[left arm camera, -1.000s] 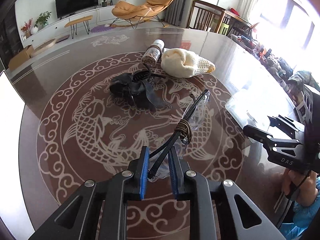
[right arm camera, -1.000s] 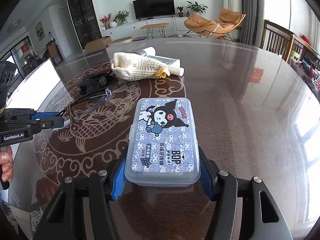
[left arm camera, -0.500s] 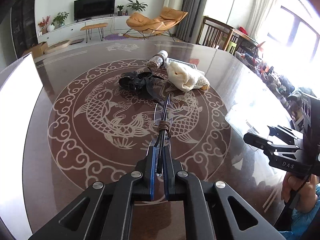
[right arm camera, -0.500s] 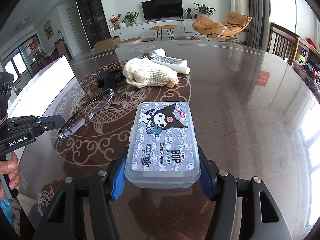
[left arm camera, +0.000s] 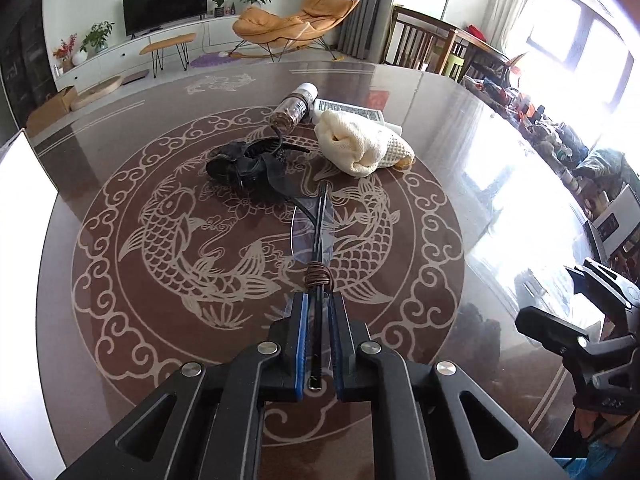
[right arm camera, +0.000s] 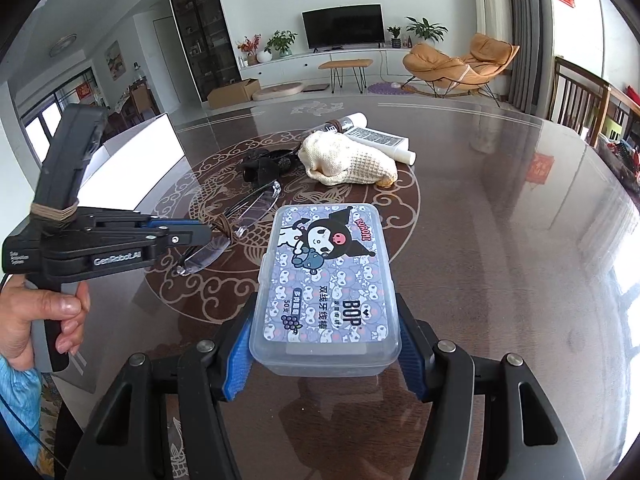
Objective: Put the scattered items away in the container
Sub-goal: 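Carry the eyeglasses and plastic box over the white container with both grippers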
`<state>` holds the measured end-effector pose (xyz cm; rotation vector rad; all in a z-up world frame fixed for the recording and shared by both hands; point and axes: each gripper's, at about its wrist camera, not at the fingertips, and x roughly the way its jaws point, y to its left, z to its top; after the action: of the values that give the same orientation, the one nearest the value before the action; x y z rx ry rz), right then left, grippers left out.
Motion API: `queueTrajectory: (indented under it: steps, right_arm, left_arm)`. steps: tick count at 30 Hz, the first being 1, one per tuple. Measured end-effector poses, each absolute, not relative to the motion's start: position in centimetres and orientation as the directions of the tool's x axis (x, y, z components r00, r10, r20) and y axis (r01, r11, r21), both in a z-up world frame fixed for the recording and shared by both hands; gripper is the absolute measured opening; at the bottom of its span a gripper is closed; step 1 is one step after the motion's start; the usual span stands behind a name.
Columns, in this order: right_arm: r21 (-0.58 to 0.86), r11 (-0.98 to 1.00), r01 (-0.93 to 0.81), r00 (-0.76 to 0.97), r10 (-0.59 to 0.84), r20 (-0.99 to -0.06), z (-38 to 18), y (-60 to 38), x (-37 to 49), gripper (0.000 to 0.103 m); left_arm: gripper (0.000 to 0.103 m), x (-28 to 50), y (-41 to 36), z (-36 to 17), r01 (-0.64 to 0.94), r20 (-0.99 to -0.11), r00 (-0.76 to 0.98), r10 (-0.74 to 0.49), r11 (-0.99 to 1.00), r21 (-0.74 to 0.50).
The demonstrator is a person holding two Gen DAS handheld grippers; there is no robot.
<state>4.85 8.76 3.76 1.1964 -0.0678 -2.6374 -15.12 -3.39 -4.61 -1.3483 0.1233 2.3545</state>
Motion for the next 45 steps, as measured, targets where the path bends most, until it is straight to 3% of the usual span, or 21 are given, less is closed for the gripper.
queueTrajectory:
  steps: [4,7,8,9,11,15,19,20,22,23,30,35,45]
  right_arm:
    - [0.160,-0.968,0.195,-0.635,-0.249,-0.731,3.8,9.6,5.5,0.061]
    - [0.176,-0.966,0.189,-0.637,-0.257,-0.727,3.8,10.3,5.7,0.061]
    - [0.180,-0.966,0.186,-0.640,-0.258,-0.724,3.8,10.5,5.8,0.061]
    - [0.184,-0.965,0.185,-0.642,-0.260,-0.722,3.8,10.6,5.9,0.061]
    - [0.192,-0.964,0.185,-0.639,-0.266,-0.722,3.6,10.6,5.8,0.061]
    - [0.207,-0.962,0.176,-0.637,-0.272,-0.721,3.2,10.8,5.9,0.061]
    - [0.208,-0.963,0.172,-0.637,-0.270,-0.722,3.1,11.0,5.9,0.061]
    - [0.209,-0.963,0.169,-0.639,-0.269,-0.721,3.2,11.1,6.0,0.061]
    - [0.207,-0.964,0.165,-0.643,-0.264,-0.718,3.3,11.4,6.2,0.061]
    - [0.202,-0.966,0.164,-0.646,-0.260,-0.718,3.4,11.5,6.3,0.061]
    - [0.207,-0.962,0.176,-0.649,-0.271,-0.711,4.0,11.4,6.4,0.061]
    - [0.248,-0.934,0.258,-0.592,-0.355,-0.723,4.3,6.7,5.0,0.061]
    - [0.250,-0.718,0.649,-0.472,-0.639,-0.608,15.5,-17.5,1.7,0.061]
  left_arm:
    - [0.015,-16.5,-2.5,-5.0,-0.390,-0.850,-0.432,0.302,-0.912,-0.126]
    - [0.016,-15.8,-2.9,-4.0,-0.402,-0.824,-0.429,0.370,-0.895,-0.192]
    - [0.023,-15.4,-2.8,-3.7,-0.413,-0.815,-0.433,0.384,-0.889,-0.199]
    - [0.041,-15.0,-2.7,-3.4,-0.424,-0.811,-0.440,0.385,-0.885,-0.190]
    - [0.063,-14.7,-2.5,-2.9,-0.432,-0.802,-0.462,0.379,-0.886,-0.169]
    - [0.065,-15.0,-2.6,-2.8,-0.396,-0.785,-0.464,0.410,-0.889,-0.230]
    - [0.065,-16.3,-1.6,-4.3,-0.334,-0.809,-0.470,0.353,-0.919,-0.207]
    - [0.061,-16.6,-1.6,-4.8,-0.315,-0.815,-0.464,0.348,-0.924,-0.215]
    - [0.019,-16.9,-1.8,-5.6,-0.273,-0.821,-0.464,0.334,-0.935,-0.226]
    - [0.012,-16.9,-2.1,-5.9,-0.254,-0.823,-0.462,0.330,-0.939,-0.233]
    - [0.010,-12.7,-5.7,-3.4,-0.237,-0.772,-0.535,0.344,-0.938,-0.253]
    - [0.010,-8.7,-12.2,0.3,-0.159,-0.726,-0.594,0.346,-0.935,-0.316]
    - [0.010,-5.2,-35.4,7.5,0.156,-0.726,-0.687,0.021,-0.972,-0.176]
